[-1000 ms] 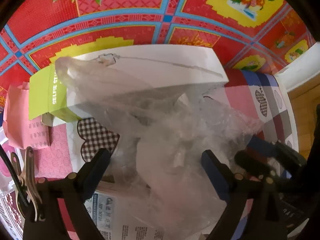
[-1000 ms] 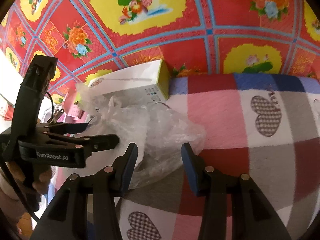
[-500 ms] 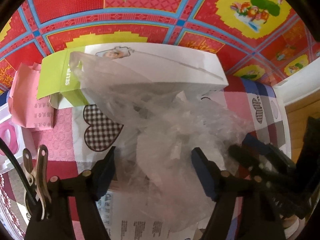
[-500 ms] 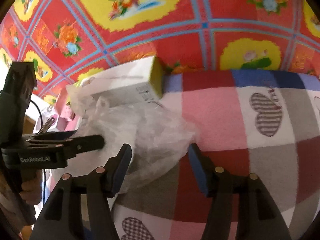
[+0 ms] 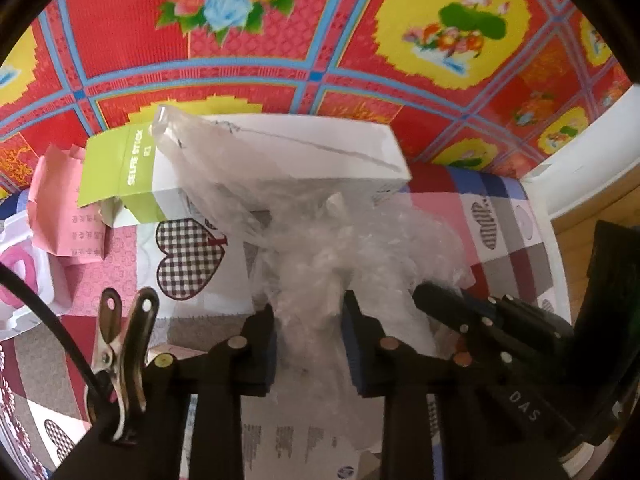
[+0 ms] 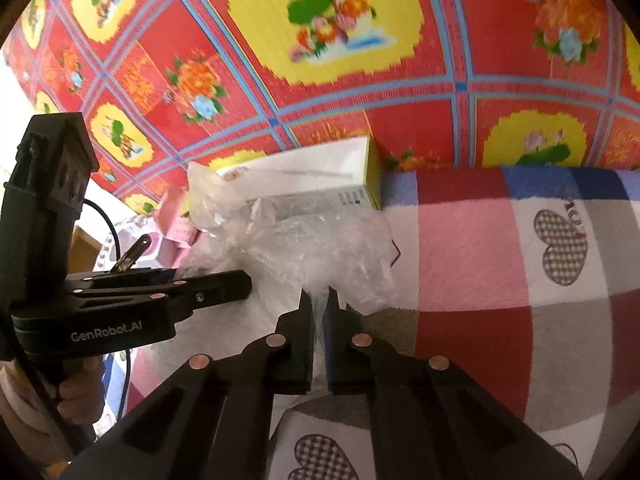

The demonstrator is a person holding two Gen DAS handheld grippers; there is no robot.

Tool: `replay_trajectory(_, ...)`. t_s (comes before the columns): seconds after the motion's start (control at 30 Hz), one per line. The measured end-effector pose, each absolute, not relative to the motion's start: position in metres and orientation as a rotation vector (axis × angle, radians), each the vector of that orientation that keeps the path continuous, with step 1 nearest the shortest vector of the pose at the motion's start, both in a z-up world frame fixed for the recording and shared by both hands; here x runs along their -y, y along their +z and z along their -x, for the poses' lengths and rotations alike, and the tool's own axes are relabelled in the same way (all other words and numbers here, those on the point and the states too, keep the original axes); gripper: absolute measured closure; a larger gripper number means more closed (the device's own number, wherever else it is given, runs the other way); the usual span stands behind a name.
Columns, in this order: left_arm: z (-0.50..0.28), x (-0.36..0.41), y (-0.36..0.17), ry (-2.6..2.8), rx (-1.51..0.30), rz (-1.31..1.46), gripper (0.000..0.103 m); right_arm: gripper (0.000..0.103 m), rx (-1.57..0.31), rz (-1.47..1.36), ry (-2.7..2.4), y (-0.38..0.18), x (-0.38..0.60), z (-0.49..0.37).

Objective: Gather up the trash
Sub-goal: 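Close both tools on the clear plastic bag, then lift the plastic bag with both tools and carry it to the red bucket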

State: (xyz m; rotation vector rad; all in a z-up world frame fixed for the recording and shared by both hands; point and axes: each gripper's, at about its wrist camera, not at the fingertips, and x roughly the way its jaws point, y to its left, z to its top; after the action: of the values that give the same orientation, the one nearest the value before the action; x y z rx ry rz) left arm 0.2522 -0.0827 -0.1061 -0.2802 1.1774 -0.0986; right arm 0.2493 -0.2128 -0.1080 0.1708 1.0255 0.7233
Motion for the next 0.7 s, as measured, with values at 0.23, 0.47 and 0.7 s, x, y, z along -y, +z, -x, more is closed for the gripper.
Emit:
replay_trajectory(0.23, -0.24, 0.083, -0.08, -0.125, -1.122, 0.246, 0.076, 0.098, -0.979, -0.188, 0.707, -0.091, 0.218, -0.234)
replay_trajectory(0.47, -0.22, 0.09, -0.066, -0.16, -1.103, 0.226, 0.076, 0.098, -0.96, -0.207, 0.676, -0.077, 0.243, -0.208)
replay_trajectory(0.7, -0.197, 0.104, -0.057, -0.199, -1.096, 0.203, 0.076, 0.098, -0.941, -0.224, 0.639, -0.067, 0.261, -0.179)
